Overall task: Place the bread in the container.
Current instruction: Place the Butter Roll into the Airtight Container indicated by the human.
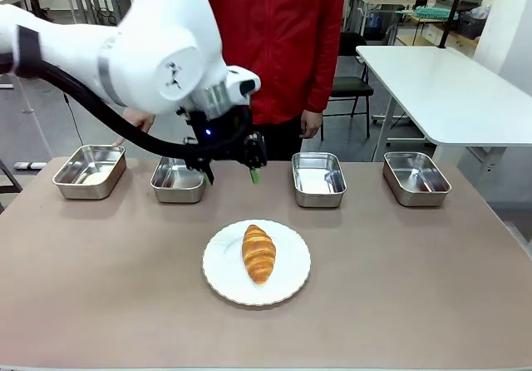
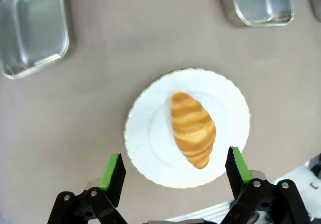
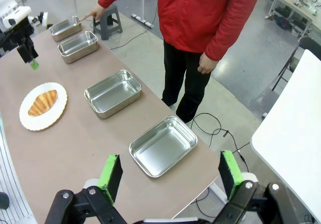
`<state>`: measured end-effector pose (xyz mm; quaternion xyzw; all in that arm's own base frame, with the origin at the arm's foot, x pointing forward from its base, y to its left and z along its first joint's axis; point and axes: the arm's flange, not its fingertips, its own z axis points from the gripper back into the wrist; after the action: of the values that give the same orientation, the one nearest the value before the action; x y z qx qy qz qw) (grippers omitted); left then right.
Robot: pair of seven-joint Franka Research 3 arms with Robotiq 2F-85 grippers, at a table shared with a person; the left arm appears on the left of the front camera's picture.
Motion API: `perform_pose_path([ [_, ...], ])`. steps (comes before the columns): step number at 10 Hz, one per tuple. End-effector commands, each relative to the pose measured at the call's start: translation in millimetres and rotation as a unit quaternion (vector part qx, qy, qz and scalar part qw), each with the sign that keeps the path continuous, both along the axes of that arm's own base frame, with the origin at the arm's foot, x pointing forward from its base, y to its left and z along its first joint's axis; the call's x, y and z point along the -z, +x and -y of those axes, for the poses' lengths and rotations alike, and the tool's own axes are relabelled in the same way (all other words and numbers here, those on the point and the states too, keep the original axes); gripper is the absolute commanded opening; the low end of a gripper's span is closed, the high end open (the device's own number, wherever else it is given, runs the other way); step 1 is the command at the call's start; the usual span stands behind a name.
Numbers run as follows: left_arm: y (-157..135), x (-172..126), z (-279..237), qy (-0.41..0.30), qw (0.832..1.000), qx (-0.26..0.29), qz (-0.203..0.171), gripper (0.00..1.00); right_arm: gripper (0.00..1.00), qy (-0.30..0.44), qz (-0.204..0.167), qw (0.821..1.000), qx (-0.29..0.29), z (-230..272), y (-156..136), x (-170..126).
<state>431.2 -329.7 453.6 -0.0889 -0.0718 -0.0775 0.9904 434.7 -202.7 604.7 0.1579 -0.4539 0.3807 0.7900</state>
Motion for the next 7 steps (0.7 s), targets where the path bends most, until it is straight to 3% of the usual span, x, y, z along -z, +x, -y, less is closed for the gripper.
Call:
perform_pose_path([
  [1,-3,18,32,0.009,0.999,-0.033,-0.034,1.0,1.0,0.0,0.001,1.0,-0.002,-2,0,-1],
  [4,-21,50,47,0.001,0.998,-0.063,-0.026,1.0,1.0,0.0,0.001,1.0,-0.002,-2,0,-1],
  [5,-19,62,47,0.016,0.996,-0.07,-0.043,1.0,1.0,0.0,0.001,1.0,-0.002,-2,0,-1],
  [6,-15,51,51,0.057,0.994,-0.056,-0.077,1.0,1.0,0.0,0.001,1.0,-0.002,-2,0,-1],
  [7,-24,53,49,0.005,0.997,-0.054,-0.047,1.0,1.0,0.0,0.001,1.0,-0.002,-2,0,-1],
])
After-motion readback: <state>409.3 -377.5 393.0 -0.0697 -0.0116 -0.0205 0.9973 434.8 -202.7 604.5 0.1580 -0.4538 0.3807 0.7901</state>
